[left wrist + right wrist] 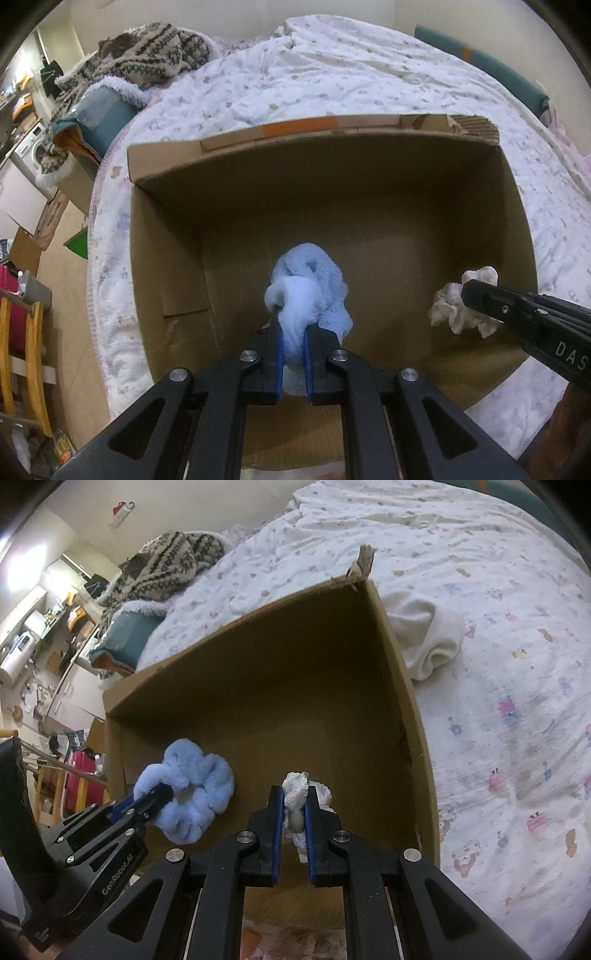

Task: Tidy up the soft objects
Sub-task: 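Carry both scrunchies over the box and open both tools to drop them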

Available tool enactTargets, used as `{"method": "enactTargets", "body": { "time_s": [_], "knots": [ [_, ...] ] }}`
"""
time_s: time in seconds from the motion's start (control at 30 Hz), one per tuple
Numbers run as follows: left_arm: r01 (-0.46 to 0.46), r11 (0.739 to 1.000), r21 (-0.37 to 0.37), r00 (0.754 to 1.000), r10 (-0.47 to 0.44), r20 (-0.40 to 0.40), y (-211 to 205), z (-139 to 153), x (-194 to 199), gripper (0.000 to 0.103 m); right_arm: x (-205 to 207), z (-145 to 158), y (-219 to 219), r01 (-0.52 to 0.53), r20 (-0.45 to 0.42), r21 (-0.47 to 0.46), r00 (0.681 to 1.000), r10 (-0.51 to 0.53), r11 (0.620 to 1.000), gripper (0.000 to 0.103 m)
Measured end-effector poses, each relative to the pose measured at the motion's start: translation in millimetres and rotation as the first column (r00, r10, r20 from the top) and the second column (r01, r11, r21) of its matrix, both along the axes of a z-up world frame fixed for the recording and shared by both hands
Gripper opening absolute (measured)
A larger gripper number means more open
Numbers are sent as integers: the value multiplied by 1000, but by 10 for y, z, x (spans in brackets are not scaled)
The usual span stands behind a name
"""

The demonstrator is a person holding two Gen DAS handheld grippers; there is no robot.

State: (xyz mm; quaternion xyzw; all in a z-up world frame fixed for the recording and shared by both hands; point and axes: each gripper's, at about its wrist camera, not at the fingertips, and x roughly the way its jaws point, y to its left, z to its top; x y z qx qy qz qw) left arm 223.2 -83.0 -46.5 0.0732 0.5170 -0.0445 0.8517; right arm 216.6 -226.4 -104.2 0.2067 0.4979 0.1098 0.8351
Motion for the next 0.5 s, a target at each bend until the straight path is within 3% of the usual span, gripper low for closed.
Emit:
{"method": "enactTargets", "body": {
  "time_s": [0.5],
  "knots": [
    [19,1000,5,999,-19,-26,-61,-44,-52,12,6,-2,31,-2,6,-14,1000,2,1000,12]
  ]
}}
